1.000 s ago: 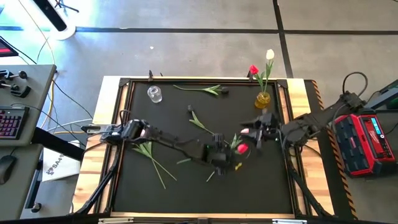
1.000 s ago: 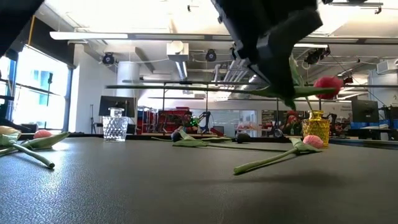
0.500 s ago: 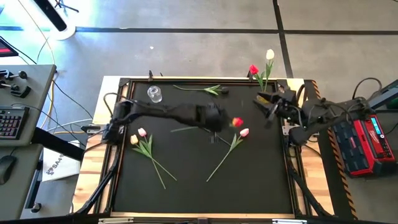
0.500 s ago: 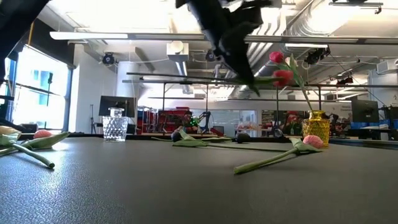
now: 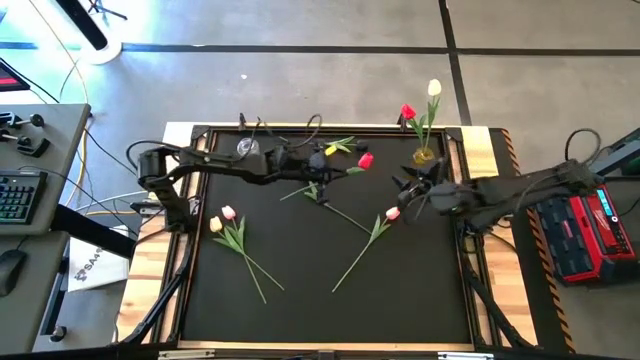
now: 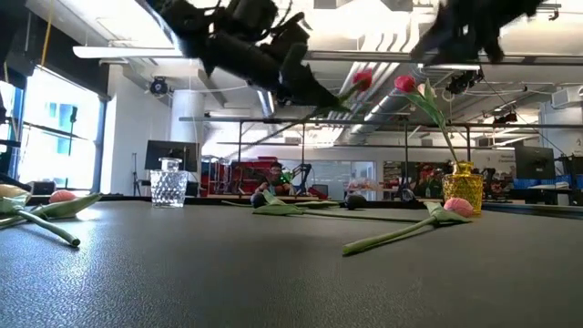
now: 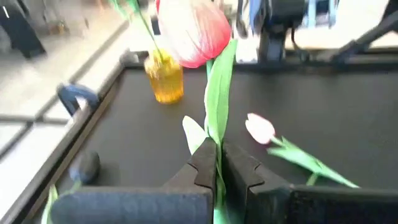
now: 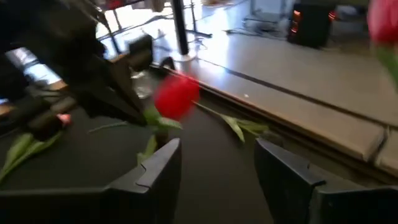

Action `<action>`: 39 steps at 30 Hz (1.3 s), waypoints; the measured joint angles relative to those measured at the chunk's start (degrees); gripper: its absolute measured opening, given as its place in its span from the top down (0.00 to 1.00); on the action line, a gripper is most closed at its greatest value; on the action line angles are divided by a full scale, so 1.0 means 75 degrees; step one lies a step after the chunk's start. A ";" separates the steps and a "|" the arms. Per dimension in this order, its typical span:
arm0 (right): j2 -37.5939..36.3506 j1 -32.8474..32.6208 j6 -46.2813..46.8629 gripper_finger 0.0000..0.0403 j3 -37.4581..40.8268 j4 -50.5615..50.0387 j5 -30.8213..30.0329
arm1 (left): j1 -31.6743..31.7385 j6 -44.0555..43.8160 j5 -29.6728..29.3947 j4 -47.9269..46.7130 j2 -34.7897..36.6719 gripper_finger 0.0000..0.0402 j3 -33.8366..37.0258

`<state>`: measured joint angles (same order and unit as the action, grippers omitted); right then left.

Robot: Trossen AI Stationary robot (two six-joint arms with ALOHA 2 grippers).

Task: Sort flowers into vase by color
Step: Put the red flower into the yellow flower vase

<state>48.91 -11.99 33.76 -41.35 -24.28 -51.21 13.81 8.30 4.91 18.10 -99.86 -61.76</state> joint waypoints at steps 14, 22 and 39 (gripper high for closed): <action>0.0752 0.1092 -0.1446 0.53 0.3189 0.7321 0.1761 | 0.0865 -0.0796 0.2746 0.3678 -0.0826 1.00 0.0528; 0.2417 0.1626 -0.1841 0.53 0.2792 0.8565 0.2776 | 0.0869 -0.1294 0.2883 0.5141 -0.0873 1.00 0.0525; 0.4394 0.1667 -0.3646 0.53 0.0941 0.9569 0.3165 | 0.0732 -0.1508 0.3138 0.5795 -0.0876 1.00 0.0525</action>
<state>81.87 0.51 6.41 -34.29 47.48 -27.47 19.30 -3.01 28.45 61.57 -106.43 -57.82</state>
